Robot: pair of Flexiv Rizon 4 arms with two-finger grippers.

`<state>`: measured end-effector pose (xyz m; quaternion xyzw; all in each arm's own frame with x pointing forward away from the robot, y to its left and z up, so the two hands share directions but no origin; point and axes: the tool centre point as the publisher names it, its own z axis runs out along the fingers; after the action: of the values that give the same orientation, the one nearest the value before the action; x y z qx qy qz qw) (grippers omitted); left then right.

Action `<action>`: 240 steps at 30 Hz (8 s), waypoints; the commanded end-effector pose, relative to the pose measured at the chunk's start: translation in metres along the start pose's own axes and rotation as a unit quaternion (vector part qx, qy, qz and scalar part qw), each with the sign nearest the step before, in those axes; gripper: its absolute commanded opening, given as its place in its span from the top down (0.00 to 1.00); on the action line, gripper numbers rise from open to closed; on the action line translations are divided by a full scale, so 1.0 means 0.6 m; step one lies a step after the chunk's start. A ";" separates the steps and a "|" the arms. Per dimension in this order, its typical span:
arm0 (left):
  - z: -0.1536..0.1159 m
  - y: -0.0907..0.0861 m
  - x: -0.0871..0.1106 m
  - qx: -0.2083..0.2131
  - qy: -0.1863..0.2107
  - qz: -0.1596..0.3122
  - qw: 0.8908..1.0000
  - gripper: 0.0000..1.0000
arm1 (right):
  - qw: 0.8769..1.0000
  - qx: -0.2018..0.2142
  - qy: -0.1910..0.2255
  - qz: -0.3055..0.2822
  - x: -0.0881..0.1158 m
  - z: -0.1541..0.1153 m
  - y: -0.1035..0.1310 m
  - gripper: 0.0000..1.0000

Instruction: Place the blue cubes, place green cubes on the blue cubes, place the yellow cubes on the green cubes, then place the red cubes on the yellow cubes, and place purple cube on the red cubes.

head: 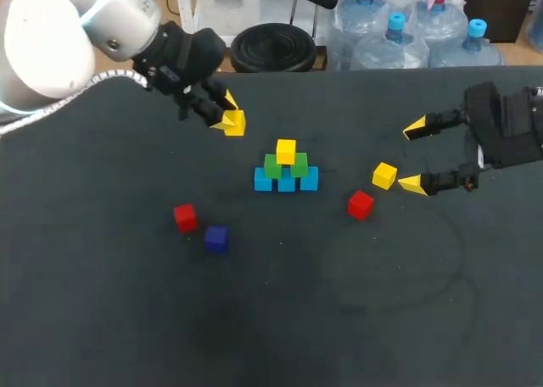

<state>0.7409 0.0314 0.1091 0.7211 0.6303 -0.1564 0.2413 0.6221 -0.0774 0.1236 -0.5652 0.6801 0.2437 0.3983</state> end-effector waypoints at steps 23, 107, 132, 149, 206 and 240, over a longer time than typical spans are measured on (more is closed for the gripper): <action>0.047 -0.015 -0.027 0.020 0.040 -0.012 0.999 1.00 | 1.000 0.000 0.001 0.000 -0.001 0.000 0.000 0.00; 0.105 -0.039 -0.039 0.033 0.029 -0.027 0.999 1.00 | 1.000 0.000 0.001 0.000 -0.001 0.000 0.000 0.00; 0.108 -0.034 -0.037 0.035 0.029 -0.026 0.999 1.00 | 1.000 0.000 0.001 0.000 -0.001 0.000 0.000 0.00; 0.112 -0.037 -0.033 0.038 0.028 -0.029 0.998 1.00 | 1.000 0.000 0.001 0.000 -0.001 0.000 0.000 0.00; 0.087 -0.032 -0.044 0.034 0.034 -0.019 0.999 0.26 | 1.000 0.000 0.001 0.000 -0.001 0.000 0.000 0.00; 0.074 -0.049 0.006 0.024 0.018 -0.035 0.999 1.00 | 1.000 0.000 0.001 0.000 -0.001 0.000 0.000 0.00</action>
<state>0.7113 0.0145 0.0692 0.7058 0.6561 -0.1652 0.2098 0.6221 -0.0774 0.1236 -0.5652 0.6801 0.2437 0.3983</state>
